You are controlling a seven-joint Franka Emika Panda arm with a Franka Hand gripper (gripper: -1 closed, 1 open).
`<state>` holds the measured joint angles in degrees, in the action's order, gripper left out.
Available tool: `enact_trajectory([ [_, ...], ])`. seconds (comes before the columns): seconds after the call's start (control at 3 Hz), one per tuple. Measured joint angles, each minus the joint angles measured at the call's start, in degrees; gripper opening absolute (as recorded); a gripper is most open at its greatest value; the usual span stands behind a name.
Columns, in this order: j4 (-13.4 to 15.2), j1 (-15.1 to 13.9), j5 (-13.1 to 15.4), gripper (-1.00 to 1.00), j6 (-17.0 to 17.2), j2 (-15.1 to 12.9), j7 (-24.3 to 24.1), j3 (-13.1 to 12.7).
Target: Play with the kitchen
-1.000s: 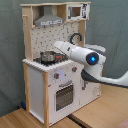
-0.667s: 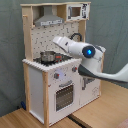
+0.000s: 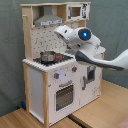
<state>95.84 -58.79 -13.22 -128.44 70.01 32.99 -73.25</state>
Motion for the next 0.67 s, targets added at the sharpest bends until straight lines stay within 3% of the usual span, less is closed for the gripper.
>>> enact_trajectory([
  [0.67,-4.6,-0.5,-0.3,1.00,8.6,-7.9,0.0,-3.1],
])
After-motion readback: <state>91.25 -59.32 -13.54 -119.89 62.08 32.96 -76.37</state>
